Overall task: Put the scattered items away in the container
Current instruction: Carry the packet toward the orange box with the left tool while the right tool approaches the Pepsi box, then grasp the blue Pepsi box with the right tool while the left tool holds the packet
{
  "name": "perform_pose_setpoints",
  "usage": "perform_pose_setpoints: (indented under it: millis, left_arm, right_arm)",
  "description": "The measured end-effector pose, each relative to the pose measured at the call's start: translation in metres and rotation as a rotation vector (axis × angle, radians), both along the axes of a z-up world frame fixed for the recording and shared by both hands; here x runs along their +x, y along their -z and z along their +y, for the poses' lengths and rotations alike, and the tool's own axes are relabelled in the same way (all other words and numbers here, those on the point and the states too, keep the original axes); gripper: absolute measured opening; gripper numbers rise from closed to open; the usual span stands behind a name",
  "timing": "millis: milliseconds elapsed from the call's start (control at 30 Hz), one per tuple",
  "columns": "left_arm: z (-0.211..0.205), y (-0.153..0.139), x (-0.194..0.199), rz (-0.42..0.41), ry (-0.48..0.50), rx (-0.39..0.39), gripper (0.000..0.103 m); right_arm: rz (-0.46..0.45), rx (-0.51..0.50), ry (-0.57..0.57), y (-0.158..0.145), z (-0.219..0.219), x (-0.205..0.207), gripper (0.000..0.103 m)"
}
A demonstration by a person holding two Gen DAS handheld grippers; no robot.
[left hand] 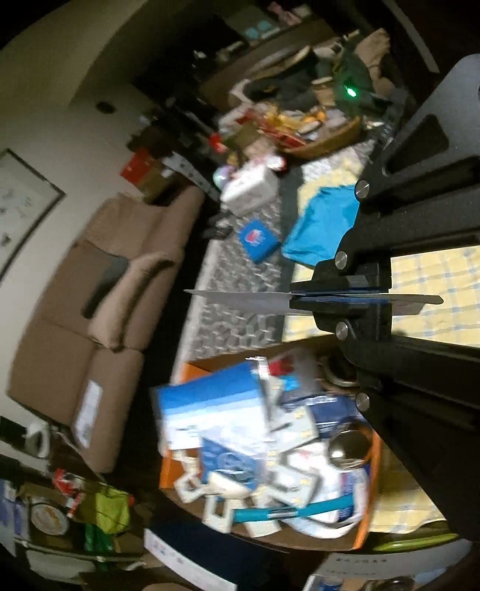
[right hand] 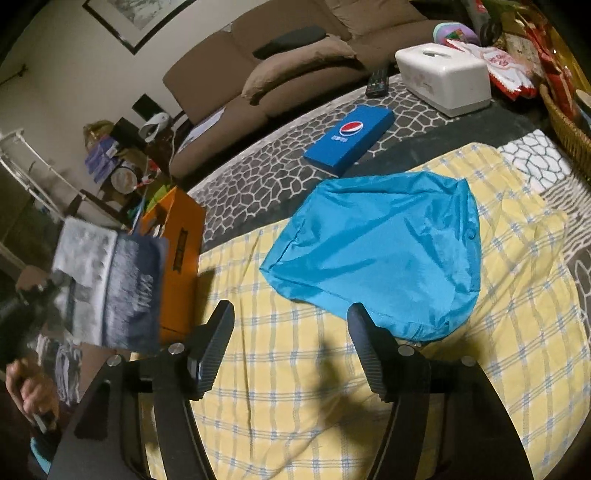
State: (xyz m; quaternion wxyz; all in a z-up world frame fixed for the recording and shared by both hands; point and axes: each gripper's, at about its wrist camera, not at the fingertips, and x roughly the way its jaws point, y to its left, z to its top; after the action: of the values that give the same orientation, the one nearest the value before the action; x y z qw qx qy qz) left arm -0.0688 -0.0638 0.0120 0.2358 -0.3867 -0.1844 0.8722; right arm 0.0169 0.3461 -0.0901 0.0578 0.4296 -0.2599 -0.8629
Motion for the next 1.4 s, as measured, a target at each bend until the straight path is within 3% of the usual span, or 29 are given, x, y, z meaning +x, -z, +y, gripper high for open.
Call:
perform_pose_setpoints:
  millis: [67,167,200,267,433,600,767,867,1000,1133,1233,1400]
  left_arm:
    - [-0.009,-0.012,0.000,0.059,-0.022,0.012,0.001]
    - [-0.020,-0.017,-0.003,0.077,-0.047,0.030,0.001]
    - [-0.021,-0.016,-0.005,0.072,-0.051,0.033,0.001]
    - [-0.024,-0.011,-0.009,0.059,-0.065,0.032,0.001]
    - [-0.020,-0.011,-0.010,0.071,-0.068,0.013,0.001]
    - [-0.019,-0.009,-0.011,0.119,-0.120,0.004,0.001]
    - [-0.014,-0.009,-0.015,0.149,-0.138,-0.075,0.001]
    - [-0.015,-0.006,-0.019,0.148,-0.155,-0.100,0.001]
    - [-0.018,0.004,-0.028,0.111,-0.169,-0.128,0.001]
    - [-0.021,0.005,-0.030,0.105,-0.173,-0.128,0.001]
    - [-0.023,0.003,-0.028,0.107,-0.177,-0.128,0.001]
    - [-0.028,0.001,-0.029,0.107,-0.186,-0.119,0.001]
  right_arm:
    - [-0.020,-0.007,-0.003,0.003,0.001,-0.004,0.066]
    - [-0.006,-0.044,0.005,-0.006,0.007,-0.020,0.068]
    - [0.002,-0.065,0.012,-0.011,0.011,-0.028,0.071]
    - [-0.002,-0.079,0.034,-0.021,0.016,-0.053,0.089]
    - [-0.108,0.002,0.171,-0.036,0.032,-0.156,0.102]
    - [-0.309,0.069,0.436,-0.002,0.062,-0.258,0.102]
    - [-0.447,0.107,0.502,0.045,0.069,-0.320,0.102]
    - [-0.500,0.155,0.573,0.059,0.072,-0.333,0.102]
    - [-0.593,0.182,0.561,0.084,0.069,-0.344,0.102]
    - [-0.571,0.258,0.544,0.086,0.060,-0.344,0.102]
    - [-0.542,0.329,0.489,0.080,0.053,-0.340,0.090]
    - [-0.519,0.324,0.423,0.070,0.051,-0.319,0.085]
